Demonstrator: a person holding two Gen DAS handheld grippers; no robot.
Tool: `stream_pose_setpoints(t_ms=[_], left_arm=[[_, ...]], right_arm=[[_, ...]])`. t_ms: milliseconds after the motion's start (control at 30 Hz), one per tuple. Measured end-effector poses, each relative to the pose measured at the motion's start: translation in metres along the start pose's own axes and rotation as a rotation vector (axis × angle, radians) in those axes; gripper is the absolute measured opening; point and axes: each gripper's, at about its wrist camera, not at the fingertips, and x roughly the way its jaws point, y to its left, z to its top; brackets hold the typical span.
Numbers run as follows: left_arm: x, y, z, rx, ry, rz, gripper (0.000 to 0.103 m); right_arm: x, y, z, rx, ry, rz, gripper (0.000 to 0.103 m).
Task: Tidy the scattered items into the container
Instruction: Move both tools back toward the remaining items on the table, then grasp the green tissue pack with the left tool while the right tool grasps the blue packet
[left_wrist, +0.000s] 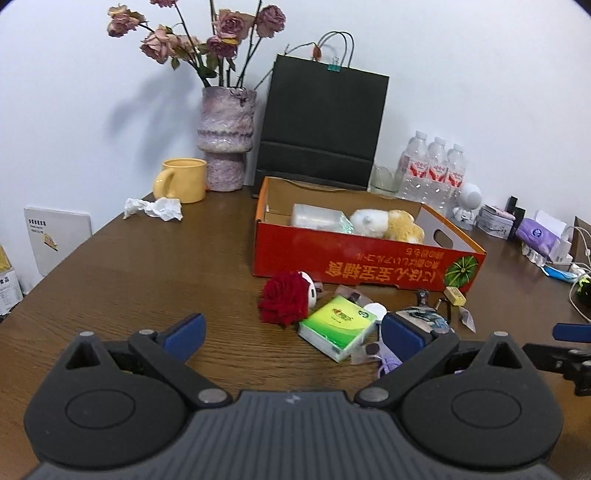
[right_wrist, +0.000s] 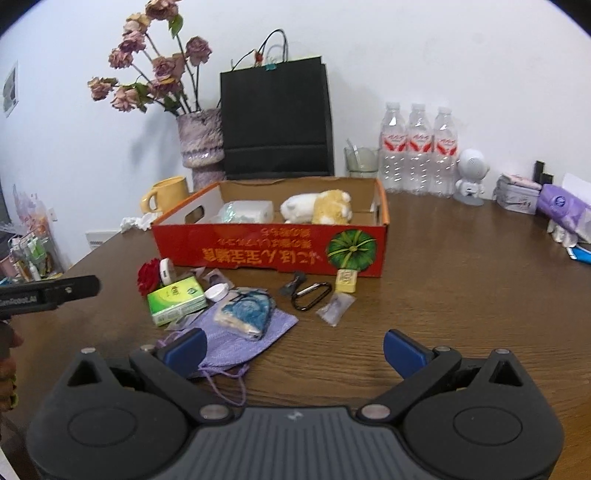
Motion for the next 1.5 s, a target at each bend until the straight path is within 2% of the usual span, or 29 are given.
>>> stream_pose_setpoints(t_ms=[233, 400, 500, 633, 900, 1000, 1100, 1200, 1233, 1267, 1500], left_arm=[[0.010, -0.002, -0.004, 0.042, 0.030, -0.014, 0.103], [0.025, -0.014, -0.003, 0.135, 0.047, -0.045, 0.101], [0.045, -0.022, 0.001, 0.173, 0.079, -0.069, 0.091], [0.072, -0.029, 0.003, 0.206, 0.131, -0.088, 0.071], [0.100, -0.038, -0.003, 0.273, 0.169, -0.082, 0.070], [0.103, -0.040, -0.006, 0.295, 0.172, -0.084, 0.069], [0.102, -0.039, -0.006, 0.292, 0.169, -0.091, 0.058], [0.100, -0.039, -0.007, 0.292, 0.158, -0.081, 0.054], [0.100, -0.039, -0.007, 0.293, 0.152, -0.074, 0.053], [0.099, -0.039, -0.007, 0.292, 0.146, -0.066, 0.053], [0.086, -0.038, -0.008, 0.264, 0.110, -0.063, 0.051]], right_arm=[[0.017, 0.005, 0.000, -0.008, 0.043, 0.012, 0.102], [0.035, 0.009, 0.005, -0.022, 0.063, 0.042, 0.098], [0.052, 0.019, 0.012, -0.053, 0.075, 0.059, 0.094], [0.074, 0.029, 0.025, -0.079, 0.086, 0.077, 0.088], [0.108, 0.028, 0.030, -0.054, 0.155, 0.101, 0.065], [0.112, 0.025, 0.028, -0.038, 0.167, 0.117, 0.048], [0.113, 0.022, 0.026, -0.024, 0.164, 0.124, 0.046], [0.110, 0.020, 0.026, -0.021, 0.148, 0.129, 0.037], [0.108, 0.020, 0.026, -0.022, 0.141, 0.130, 0.033], [0.107, 0.020, 0.026, -0.023, 0.135, 0.131, 0.024], [0.095, 0.020, 0.024, -0.027, 0.096, 0.131, 0.017]])
